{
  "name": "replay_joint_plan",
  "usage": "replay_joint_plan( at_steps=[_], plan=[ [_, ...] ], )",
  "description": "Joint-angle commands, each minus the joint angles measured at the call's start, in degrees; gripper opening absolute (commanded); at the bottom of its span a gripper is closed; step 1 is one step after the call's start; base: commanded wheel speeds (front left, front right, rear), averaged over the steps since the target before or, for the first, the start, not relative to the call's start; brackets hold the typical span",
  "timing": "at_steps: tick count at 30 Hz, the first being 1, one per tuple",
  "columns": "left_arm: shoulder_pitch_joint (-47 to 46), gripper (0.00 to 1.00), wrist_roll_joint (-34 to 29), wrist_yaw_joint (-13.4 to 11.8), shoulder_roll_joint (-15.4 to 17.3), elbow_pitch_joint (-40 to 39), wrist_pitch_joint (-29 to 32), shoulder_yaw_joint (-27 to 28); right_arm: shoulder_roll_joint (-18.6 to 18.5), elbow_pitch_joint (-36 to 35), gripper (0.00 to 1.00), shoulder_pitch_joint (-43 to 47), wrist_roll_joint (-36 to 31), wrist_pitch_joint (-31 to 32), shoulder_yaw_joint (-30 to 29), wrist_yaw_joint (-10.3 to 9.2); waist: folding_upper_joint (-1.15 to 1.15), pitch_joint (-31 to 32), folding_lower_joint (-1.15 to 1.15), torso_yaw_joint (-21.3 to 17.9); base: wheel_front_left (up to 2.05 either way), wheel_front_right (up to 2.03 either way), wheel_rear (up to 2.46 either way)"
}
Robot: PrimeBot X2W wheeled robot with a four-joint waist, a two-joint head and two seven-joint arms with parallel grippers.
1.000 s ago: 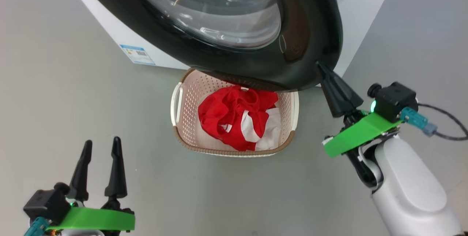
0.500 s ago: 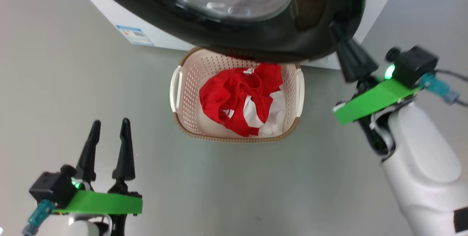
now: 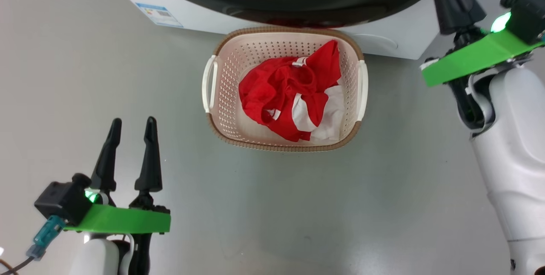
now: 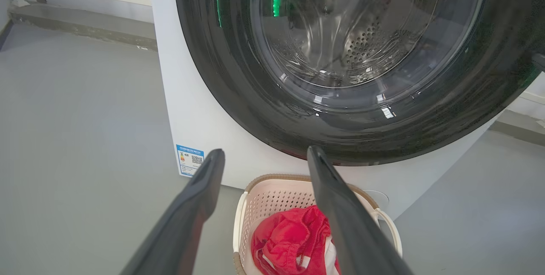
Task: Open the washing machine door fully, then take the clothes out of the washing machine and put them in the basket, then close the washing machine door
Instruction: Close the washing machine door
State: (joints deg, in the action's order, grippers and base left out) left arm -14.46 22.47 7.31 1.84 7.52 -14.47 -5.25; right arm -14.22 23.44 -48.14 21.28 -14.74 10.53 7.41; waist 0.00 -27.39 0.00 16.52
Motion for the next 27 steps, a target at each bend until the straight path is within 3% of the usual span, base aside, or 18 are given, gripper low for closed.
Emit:
replay_joint_plan(
  at_steps=[1, 18, 27],
  plan=[
    [-0.8, 1.00, 0.3, 0.2, 1.3, -1.3, -0.5, 1.7, 0.5, -1.1, 0.00, -1.2, 0.2, -0.3, 0.2, 0.08, 0.00, -0.4, 0.00, 0.5, 0.00, 0.00, 0.00],
    [-2.4, 1.00, 1.5, 0.2, 1.2, -1.6, -0.5, 1.2, 0.8, -0.7, 0.00, -6.6, -0.4, -0.3, -3.7, 0.08, 0.00, -2.9, 0.00, 1.0, 0.00, 0.00, 0.00],
    [-2.7, 1.00, 1.5, 0.2, 1.2, -1.4, -0.5, 1.0, 1.2, -0.7, 0.00, -5.9, -0.9, -0.3, -2.1, 0.08, 0.00, -2.6, 0.00, 0.5, 0.00, 0.00, 0.00]
  ],
)
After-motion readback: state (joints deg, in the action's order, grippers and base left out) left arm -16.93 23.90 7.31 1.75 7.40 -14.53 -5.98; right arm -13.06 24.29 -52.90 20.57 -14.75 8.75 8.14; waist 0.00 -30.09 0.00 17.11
